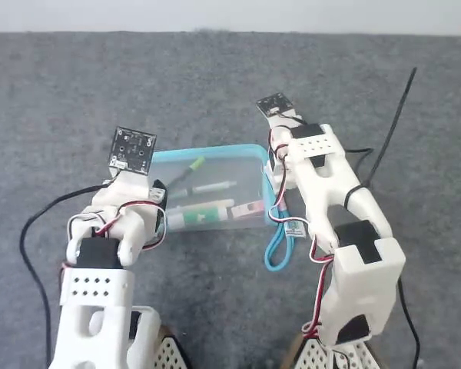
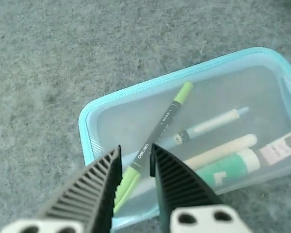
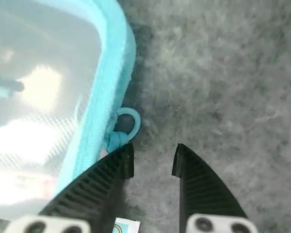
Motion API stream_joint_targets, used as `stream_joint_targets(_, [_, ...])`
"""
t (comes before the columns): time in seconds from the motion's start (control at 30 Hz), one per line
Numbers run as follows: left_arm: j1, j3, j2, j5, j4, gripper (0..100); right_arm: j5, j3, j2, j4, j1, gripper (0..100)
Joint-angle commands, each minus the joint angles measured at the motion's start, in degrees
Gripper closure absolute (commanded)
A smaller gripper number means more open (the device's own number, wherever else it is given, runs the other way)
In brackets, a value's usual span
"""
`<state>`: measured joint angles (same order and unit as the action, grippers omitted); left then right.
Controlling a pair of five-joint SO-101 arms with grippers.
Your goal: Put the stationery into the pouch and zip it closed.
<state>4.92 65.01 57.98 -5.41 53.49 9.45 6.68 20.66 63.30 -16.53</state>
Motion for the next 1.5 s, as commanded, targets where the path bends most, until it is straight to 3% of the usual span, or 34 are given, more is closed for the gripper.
stream_joint_targets(0.0, [-0.26, -0.57, 0.00, 0.44, -1.58, 91, -3.25, -2.37, -3.74, 0.92, -0.75, 85.0])
stream_joint_targets(0.33, [-0.26, -0.48, -0.09, 0.44, -1.58, 91, -5.80, 11.08, -16.31, -5.49, -3.82, 85.1])
stream_joint_targets(0.63, [0.00, -0.40, -0.09, 0.44, -1.41, 91, -5.80, 12.57, -8.84, -6.46, -2.07, 85.1])
stream_joint_targets(1.0, [-0.35, -0.40, -0.09, 0.53, -1.41, 91, -5.45, 0.00, 4.44, 7.96, -4.79, 85.1])
stream_joint_targets(1.23, [-0.35, -0.40, -0.09, 0.53, -1.67, 91, -4.84, 1.58, 3.91, 11.21, -11.65, 85.0])
stream_joint_targets(1.47, [-0.35, -0.48, -0.09, 0.53, -1.67, 91, -6.51, 1.67, 3.30, 11.30, -9.19, 87.7])
